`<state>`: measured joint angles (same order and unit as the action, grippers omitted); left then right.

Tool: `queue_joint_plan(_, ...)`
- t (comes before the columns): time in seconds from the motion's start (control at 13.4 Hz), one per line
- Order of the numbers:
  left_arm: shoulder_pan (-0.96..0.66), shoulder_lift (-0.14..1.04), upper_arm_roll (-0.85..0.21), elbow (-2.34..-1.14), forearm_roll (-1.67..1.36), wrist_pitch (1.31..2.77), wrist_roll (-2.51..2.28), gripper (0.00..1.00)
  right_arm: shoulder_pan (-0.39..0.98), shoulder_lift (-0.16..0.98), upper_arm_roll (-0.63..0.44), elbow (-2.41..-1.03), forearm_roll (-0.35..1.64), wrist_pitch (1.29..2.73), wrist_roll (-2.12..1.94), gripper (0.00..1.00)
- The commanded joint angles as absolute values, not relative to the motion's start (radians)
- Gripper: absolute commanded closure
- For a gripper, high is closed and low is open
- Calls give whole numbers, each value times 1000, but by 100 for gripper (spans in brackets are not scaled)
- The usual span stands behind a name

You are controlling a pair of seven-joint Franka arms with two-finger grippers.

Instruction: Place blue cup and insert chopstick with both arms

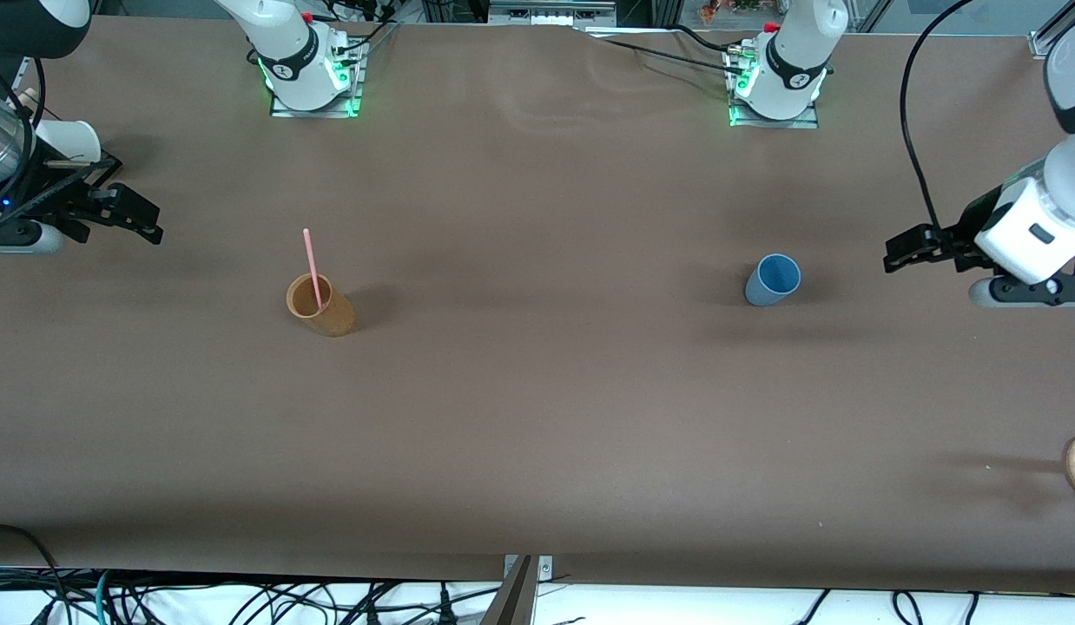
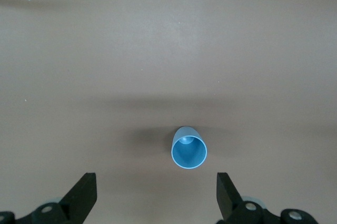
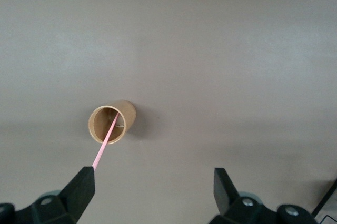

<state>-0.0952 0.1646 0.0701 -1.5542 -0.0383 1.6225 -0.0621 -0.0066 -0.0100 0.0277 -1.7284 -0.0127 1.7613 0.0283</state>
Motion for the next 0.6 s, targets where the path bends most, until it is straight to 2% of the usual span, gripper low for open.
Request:
queue_joint_plan(0.0,-98,210,72,-1545,-31,1637,-52,0,-6,-17,28,-1724,-11,1767,29,0)
queue_joint_plan(0.3,-101,256,72,-1563,-18,1638,-48,0,-8,-23,25,-1724,-11,1761,26,0)
queue_joint_plan(0.37,-100,259,72,-1597,-20,1655,-48,0,-8,-23,25,-1724,-9,1761,26,0)
queue_joint_plan(0.52,-98,255,72,-1713,-18,1788,-40,0,-8,-25,25,-1726,-9,1758,25,0)
